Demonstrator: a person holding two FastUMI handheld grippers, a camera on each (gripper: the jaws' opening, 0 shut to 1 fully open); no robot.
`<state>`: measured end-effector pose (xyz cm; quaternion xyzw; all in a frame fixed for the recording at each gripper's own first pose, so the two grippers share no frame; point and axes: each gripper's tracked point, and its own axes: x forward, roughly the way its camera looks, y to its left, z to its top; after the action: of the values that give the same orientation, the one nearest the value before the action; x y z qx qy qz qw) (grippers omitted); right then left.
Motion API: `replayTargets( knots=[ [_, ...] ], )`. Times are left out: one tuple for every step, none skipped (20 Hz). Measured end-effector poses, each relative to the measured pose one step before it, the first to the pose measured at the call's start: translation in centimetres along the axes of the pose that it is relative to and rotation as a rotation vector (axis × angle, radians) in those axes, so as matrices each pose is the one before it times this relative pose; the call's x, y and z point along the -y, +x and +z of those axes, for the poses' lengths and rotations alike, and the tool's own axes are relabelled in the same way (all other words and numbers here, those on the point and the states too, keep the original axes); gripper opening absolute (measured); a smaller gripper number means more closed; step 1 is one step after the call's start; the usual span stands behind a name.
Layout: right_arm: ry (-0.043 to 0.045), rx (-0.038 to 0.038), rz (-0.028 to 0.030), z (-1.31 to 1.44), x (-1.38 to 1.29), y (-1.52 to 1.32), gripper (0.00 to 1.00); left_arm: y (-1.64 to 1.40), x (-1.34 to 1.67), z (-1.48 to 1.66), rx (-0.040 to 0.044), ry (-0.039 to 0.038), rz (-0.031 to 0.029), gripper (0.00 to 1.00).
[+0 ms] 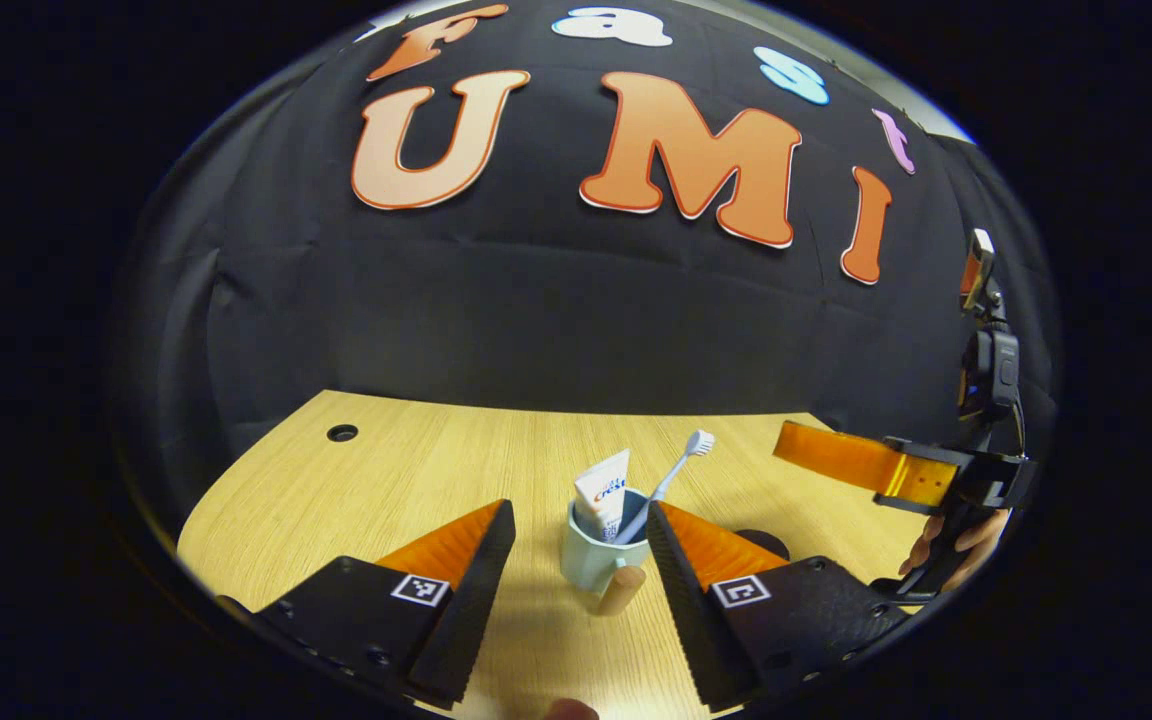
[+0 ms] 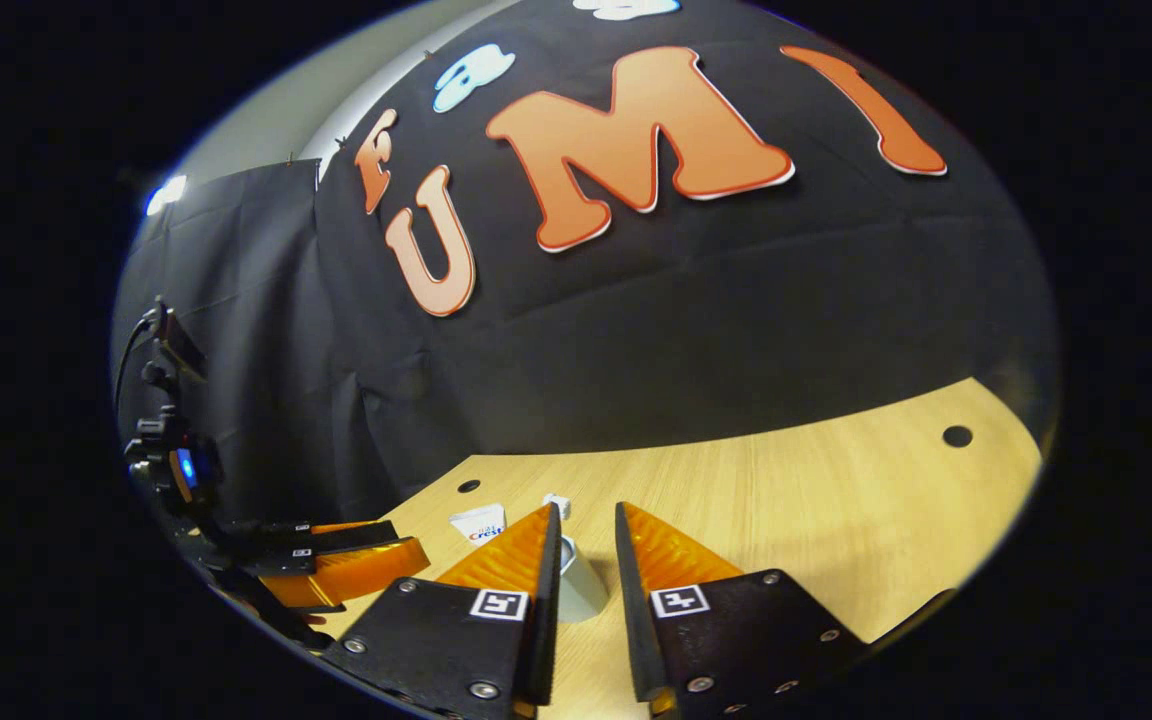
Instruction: Put the toothbrush and toothpaste on the desktop into the cup, then pick up the cup and place it on the coaster on the desktop.
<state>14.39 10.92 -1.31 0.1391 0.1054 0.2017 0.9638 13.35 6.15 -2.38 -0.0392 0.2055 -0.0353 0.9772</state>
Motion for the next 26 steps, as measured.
replayTargets(
  knots=[
    [-0.02032, 0.02016, -0.00908, 0.635, 0.399, -0.800, 0.41, 0.069, 0.334, 0.147, -0.02138, 0.00840, -0.00743, 0.82],
    [-0.02077, 0.01607, -0.00566, 0.599, 0.255, -0.891, 0.54, 0.246, 0.434, 0.017, -0.02534, 0.01336, -0.00740, 0.83],
    [-0.02170, 0.01388, -0.00387, 0.291, 0.215, -0.781, 0.57, 0.353, 0.244, -0.058, -0.03073, 0.01219, -0.00361, 0.83],
    [-0.02366, 0.01006, -0.00430, 0.334, 0.229, -0.715, 0.57, 0.293, 0.495, -0.126, -0.03193, 0.01313, -0.01141, 0.83],
    [-0.02424, 0.00943, -0.00328, 0.240, 0.170, -0.816, 0.71, 0.249, 0.601, -0.149, -0.02955, 0.00863, -0.01240, 0.86],
    [-0.02291, 0.00865, -0.00250, 0.229, 0.098, -0.785, 0.75, 0.254, 0.524, -0.313, -0.03459, 0.00946, -0.00416, 1.00],
    [-0.02086, 0.00825, -0.00265, 0.244, 0.171, -0.744, 0.81, 0.516, 0.310, -0.420, -0.04072, 0.00390, -0.00302, 0.99],
    [-0.01905, 0.00933, -0.00014, 0.231, 0.108, -0.635, 0.83, 0.396, 0.298, -0.360, -0.03590, 0.00998, -0.00396, 0.99],
    [-0.01603, 0.01254, -0.00521, 0.356, 0.212, -0.605, 0.87, 0.424, 0.301, -0.403, -0.03356, 0.01283, 0.00035, 0.98],
    [-0.01107, 0.01395, -0.00209, 0.391, 0.179, -0.699, 0.88, 0.281, 0.279, -0.558, -0.04573, 0.01500, -0.00037, 0.98],
    [-0.00435, 0.01549, -0.00816, 0.174, 0.159, -0.507, 0.90, 0.430, 0.222, -0.531, -0.04271, 0.01582, -0.00114, 0.98],
    [-0.00359, 0.01498, -0.00443, 0.242, 0.153, -0.474, 0.91, 0.448, -0.073, -0.519, -0.04386, 0.00998, 0.01186, 0.98],
    [-0.00400, 0.00877, -0.00691, 0.005, 0.052, -0.454, 0.91, 0.527, -0.137, -0.708, -0.04090, -0.00229, 0.02021, 0.98],
    [-0.00505, 0.00134, -0.00674, -0.150, 0.115, -0.296, 0.91, 0.584, 0.186, -0.534, -0.03460, -0.00613, 0.00180, 0.99],
    [-0.00674, -0.00032, -0.00491, -0.231, 0.160, -0.401, 0.91, 0.391, -0.094, -0.792, -0.04067, -0.00463, 0.00224, 0.98],
    [-0.00749, -0.00149, -0.00854, -0.145, 0.283, -0.343, 0.91, 0.514, 0.054, -0.371, -0.03482, 0.00005, 0.00188, 0.98],
    [-0.00126, -0.00193, -0.00692, -0.251, 0.286, -0.280, 0.91, 0.511, -0.093, -0.282, -0.02694, 0.00260, 0.00679, 0.98],
    [0.01745, 0.00298, -0.00790, -0.267, 0.164, -0.322, 0.92, 0.597, 0.032, -0.126, -0.02232, 0.00774, 0.00414, 0.98],
    [0.02011, 0.00326, 0.00942, -0.364, -0.334, -0.459, 0.92, 0.279, -0.143, -0.246, -0.03225, 0.01226, 0.00493, 0.98],
    [0.00987, -0.00326, 0.00464, -0.450, -0.268, -0.450, 0.92, 0.424, -0.131, -0.065, -0.02616, 0.00984, 0.01097, 0.98],
    [-0.00383, -0.00263, -0.00209, -0.298, -0.023, -0.426, 0.91, 0.493, -0.206, -0.147, -0.02158, 0.01859, 0.00724, 0.98],
    [-0.01432, -0.00037, -0.01404, -0.150, 0.257, -0.364, 0.92, 0.578, -0.172, -0.019, -0.01107, 0.00341, 0.00677, 0.98],
    [-0.01339, 0.00640, -0.01534, -0.036, 0.510, -0.319, 0.92, 0.407, -0.127, -0.331, -0.01990, 0.01074, 0.00614, 0.98],
    [-0.00668, 0.00670, -0.00623, 0.154, 0.166, -0.399, 0.92, 0.709, 0.052, -0.146, -0.01296, -0.00203, 0.00226, 0.98],
    [-0.00334, 0.00582, -0.00190, 0.149, -0.102, -0.282, 0.91, 0.292, 0.015, -0.090, -0.00982, -0.00082, 0.00273, 0.98],
    [-0.00317, 0.00482, 0.00270, 0.225, -0.184, -0.325, 0.92, 0.425, 0.034, 0.037, -0.00676, -0.00228, -0.00509, 1.00]
  ],
)
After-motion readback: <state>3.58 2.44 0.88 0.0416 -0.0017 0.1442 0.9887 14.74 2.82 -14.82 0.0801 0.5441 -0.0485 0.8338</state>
